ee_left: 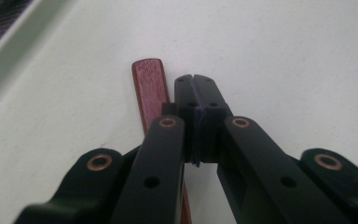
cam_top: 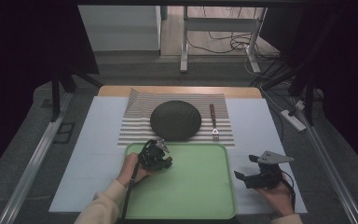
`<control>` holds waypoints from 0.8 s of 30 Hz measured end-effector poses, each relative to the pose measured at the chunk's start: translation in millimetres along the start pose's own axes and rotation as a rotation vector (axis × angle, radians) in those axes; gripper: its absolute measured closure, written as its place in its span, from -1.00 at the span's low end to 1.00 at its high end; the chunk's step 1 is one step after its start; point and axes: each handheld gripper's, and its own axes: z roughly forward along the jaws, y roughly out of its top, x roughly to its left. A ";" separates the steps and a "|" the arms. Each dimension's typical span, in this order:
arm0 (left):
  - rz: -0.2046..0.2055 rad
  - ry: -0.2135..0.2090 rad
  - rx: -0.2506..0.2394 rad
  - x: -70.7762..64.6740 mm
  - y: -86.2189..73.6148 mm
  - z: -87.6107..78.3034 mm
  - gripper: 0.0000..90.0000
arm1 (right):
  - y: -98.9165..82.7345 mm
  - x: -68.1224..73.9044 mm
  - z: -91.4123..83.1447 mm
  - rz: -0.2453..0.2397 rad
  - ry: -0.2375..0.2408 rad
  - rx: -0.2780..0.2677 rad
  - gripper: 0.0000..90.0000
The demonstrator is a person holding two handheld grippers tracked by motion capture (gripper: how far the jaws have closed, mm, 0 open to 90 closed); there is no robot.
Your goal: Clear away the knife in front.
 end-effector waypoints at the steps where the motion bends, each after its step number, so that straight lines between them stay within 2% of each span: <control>1: 0.000 0.007 0.003 1.1 -0.7 -0.8 0.97 | 0.0 -0.1 0.2 -0.001 0.001 0.001 -0.82; 8: -0.028 0.039 0.005 11.4 -8.3 -7.2 0.97 | 0.0 -0.2 0.2 -0.002 0.000 0.003 -0.81; 16: -0.097 0.085 -0.008 29.7 -24.1 -18.1 0.97 | -0.1 -0.3 0.5 -0.004 0.008 0.004 -0.82; 24: -0.154 0.109 -0.019 42.9 -37.9 -28.3 0.97 | -0.1 0.0 0.6 -0.004 0.006 0.003 -0.81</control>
